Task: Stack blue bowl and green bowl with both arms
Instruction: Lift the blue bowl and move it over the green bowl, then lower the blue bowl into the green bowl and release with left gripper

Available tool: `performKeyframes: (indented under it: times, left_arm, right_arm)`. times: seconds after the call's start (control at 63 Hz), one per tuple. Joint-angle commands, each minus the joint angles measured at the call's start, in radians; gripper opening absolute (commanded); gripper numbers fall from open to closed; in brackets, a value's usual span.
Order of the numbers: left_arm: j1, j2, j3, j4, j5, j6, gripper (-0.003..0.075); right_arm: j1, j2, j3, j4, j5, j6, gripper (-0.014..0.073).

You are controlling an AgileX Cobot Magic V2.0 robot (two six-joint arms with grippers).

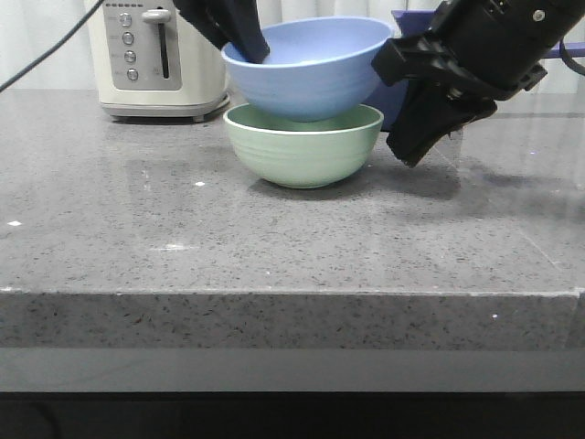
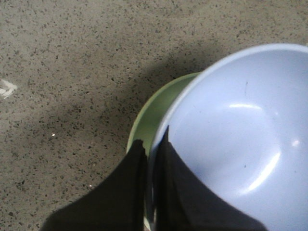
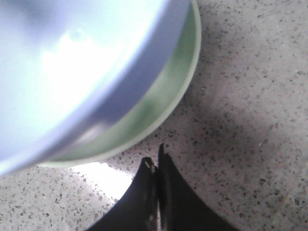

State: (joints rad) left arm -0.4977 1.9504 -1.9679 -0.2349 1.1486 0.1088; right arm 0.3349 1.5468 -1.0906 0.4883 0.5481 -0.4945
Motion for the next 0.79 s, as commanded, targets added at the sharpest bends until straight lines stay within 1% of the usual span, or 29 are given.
performKeyframes:
  times: [0.0,0.397,0.777]
  left_arm:
    - [-0.008,-0.048,-0.036,-0.026,-0.051,0.001,-0.002]
    - [-0.008,-0.033,-0.036,-0.024,-0.045,0.001,-0.002]
    - [-0.008,-0.021,-0.036,-0.024,0.001,0.001,-0.0019]
  right_arm:
    - [-0.004,-0.035,-0.032,0.022,-0.037,-0.011,-0.0064]
    - [-0.004,-0.035,-0.032,0.022,-0.037,-0.011,-0.0064]
    - [-0.004,-0.035,-0.032,0.022,-0.037,-0.011,-0.0064]
